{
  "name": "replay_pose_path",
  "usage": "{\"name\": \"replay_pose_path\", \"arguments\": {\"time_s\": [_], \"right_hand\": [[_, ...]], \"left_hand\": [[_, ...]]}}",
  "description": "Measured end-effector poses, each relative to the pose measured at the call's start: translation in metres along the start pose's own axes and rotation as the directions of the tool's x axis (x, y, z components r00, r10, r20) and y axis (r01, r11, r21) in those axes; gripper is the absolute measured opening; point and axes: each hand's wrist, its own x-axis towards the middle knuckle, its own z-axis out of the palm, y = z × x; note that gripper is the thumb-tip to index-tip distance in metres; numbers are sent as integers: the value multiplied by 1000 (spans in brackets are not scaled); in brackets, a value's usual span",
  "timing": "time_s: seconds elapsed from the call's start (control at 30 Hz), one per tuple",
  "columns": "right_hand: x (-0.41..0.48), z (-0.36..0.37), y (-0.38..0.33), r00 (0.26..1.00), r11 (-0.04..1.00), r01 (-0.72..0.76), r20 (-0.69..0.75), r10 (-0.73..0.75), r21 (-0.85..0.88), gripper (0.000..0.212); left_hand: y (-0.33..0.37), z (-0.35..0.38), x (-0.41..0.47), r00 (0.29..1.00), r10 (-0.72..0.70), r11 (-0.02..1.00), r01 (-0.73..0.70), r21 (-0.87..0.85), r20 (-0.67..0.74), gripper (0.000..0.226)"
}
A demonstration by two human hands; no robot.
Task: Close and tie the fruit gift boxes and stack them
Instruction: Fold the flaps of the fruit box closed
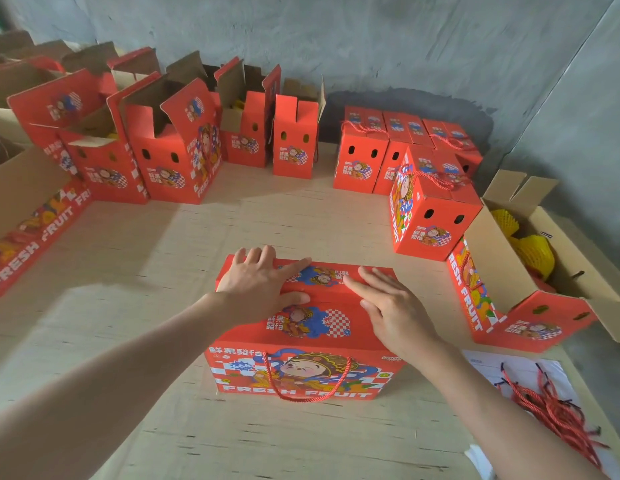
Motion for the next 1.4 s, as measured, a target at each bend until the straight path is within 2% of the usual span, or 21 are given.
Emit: {"name": "replay_pose_path", "arguments": {"time_s": [0.3, 0.4, 0.47, 0.53, 0.6, 0.63, 0.7, 0.73, 0.8, 0.83, 0.87, 0.9, 1.0, 1.03, 1.07, 1.13, 1.17, 1.23, 1.3, 1.33, 1.4], "right_hand": [[1, 3, 5, 999, 996, -27, 29, 30, -88, 46], [13, 8, -13, 1000, 992, 20, 3, -20, -121, 47], [24, 18, -31, 995, 991, 97, 34, -94, -91, 48], [29, 26, -41, 987, 984, 156, 63, -151, -91, 56], [29, 27, -39, 984, 980, 168, 81, -159, -107, 56], [29, 26, -35, 984, 980, 168, 83, -160, -107, 54], [29, 25, -32, 984, 983, 162, 82, -155, -88, 52], [30, 26, -33, 985, 984, 158, 81, -152, -83, 51], [31, 29, -35, 987, 987, 146, 74, -141, -73, 51], [31, 30, -37, 989, 988, 138, 70, -133, -68, 51], [31, 30, -38, 990, 989, 130, 64, -126, -65, 51], [31, 30, -38, 991, 990, 123, 59, -120, -64, 51], [30, 29, -40, 989, 989, 124, 87, -118, -78, 51], [31, 27, -40, 987, 990, 129, 109, -122, -63, 51], [33, 22, -40, 984, 993, 119, 132, -116, -18, 53], [38, 5, -35, 983, 995, 68, 164, -78, 67, 64], [42, -6, -30, 981, 997, 53, 182, -61, 49, 74], [48, -25, -19, 963, 999, 23, 267, -15, -28, 90], [52, -37, -11, 948, 999, -16, 317, 29, -43, 89], [54, -39, -6, 962, 998, -41, 269, 51, -42, 78], [60, -41, 3, 995, 995, -98, 35, 98, -13, 45]], "left_hand": [[4, 2, 4, 995, -23, 999, 20, 36, 93, 87], [3, 1, 3, 995, 3, 999, -8, 43, 99, 92], [1, -2, 3, 995, 30, 1000, -30, 2, 94, 95], [-4, -7, 3, 997, 47, 984, -36, -173, 64, 87], [-11, -11, -1, 1000, -4, 873, -9, -488, -25, 69], [-16, -10, -5, 989, -100, 794, 14, -607, -109, 61], [-29, -1, -18, 892, -397, 675, 125, -727, -216, 51], [-36, 5, -27, 822, -538, 596, 217, -773, -184, 45], [-48, 18, -46, 739, -673, 309, 304, -901, 18, 28], [-50, 23, -53, 746, -655, 149, 281, -948, 118, 23], [-50, 28, -56, 761, -627, 41, 249, -968, 169, 22], [-50, 31, -58, 772, -613, 9, 222, -975, 170, 22], [-50, 37, -60, 792, -605, 107, 179, -978, 79, 17], [-50, 37, -62, 810, -583, 103, 161, -982, 71, 15], [-48, 37, -65, 832, -550, 82, 138, -987, 70, 20], [-42, 35, -72, 856, -512, 34, 104, -994, 72, 54], [-37, 34, -74, 846, -528, 6, 92, -996, 75, 68], [-27, 30, -78, 795, -603, 6, 80, -997, 60, 72], [-14, 26, -84, 774, -634, 88, 92, -992, 16, 67], [-5, 24, -89, 772, -635, 164, 96, -982, -30, 65], [15, 27, -100, 755, -626, 402, 95, -911, -197, 76]]}}
